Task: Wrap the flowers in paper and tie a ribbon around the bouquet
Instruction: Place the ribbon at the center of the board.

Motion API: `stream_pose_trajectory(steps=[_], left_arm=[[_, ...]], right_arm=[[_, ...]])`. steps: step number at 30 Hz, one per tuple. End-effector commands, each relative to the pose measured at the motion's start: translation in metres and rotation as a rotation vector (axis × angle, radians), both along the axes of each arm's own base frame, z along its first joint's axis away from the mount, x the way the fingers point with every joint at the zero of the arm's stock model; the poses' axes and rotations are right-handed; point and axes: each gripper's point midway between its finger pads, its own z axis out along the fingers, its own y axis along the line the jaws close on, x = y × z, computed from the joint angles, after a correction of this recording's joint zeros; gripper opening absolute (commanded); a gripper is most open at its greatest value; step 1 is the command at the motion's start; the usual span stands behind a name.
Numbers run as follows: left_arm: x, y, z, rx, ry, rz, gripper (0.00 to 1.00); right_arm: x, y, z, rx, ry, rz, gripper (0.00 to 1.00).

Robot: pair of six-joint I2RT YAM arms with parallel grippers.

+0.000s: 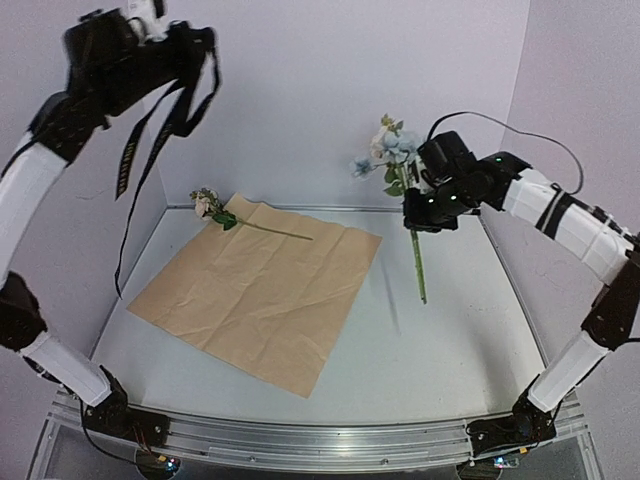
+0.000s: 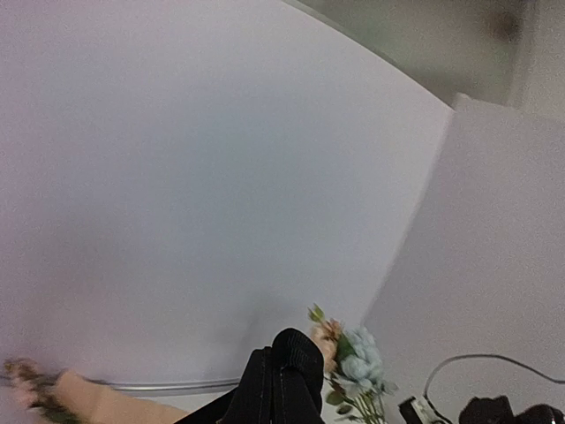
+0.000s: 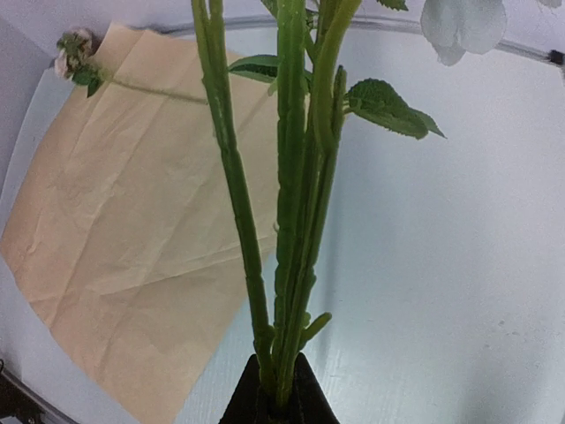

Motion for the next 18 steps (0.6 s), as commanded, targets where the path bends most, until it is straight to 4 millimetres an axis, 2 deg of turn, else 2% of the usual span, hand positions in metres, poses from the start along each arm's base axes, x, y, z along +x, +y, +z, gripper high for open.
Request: stream_pose_trajectory(steps=[1,2,4,7,10,14,18], left_arm=[[-0.038,-0.163,0.000,0.010,-0.078,-0.496,0.00],[-0.044,-0.187,-0.004,-0.007,-0.081,-0.562,0.00],[-0.063,-0.221,0.001,-0.047,-0.121,-0.649,0.00],[-0.083,-0.250,0.004,-0.136,-0.138,-0.747,0.00],[-0.083,-0.264,-0.001,-0.199,-0.122,-0.755,0.00],[-0.069,-0.276,-0.013,-0.226,-0.078,-0.730,0.00],[-0.057,-0.293,-0.045,-0.198,0.001,-0.731,0.01]], right_arm=[[-0.037,-0.089,0.070,-0.116,-0.195,-0.171,0.00],[-0.048,-0.103,0.079,-0.129,-0.224,-0.196,0.00],[-0.065,-0.126,0.090,-0.157,-0.260,-0.229,0.00],[-0.090,-0.161,0.110,-0.176,-0.336,-0.292,0.00],[-0.106,-0.179,0.118,-0.182,-0.374,-0.316,0.00],[-0.113,-0.188,0.122,-0.199,-0.390,-0.328,0.00],[-0.115,-0.190,0.121,-0.208,-0.388,-0.330,0.00]])
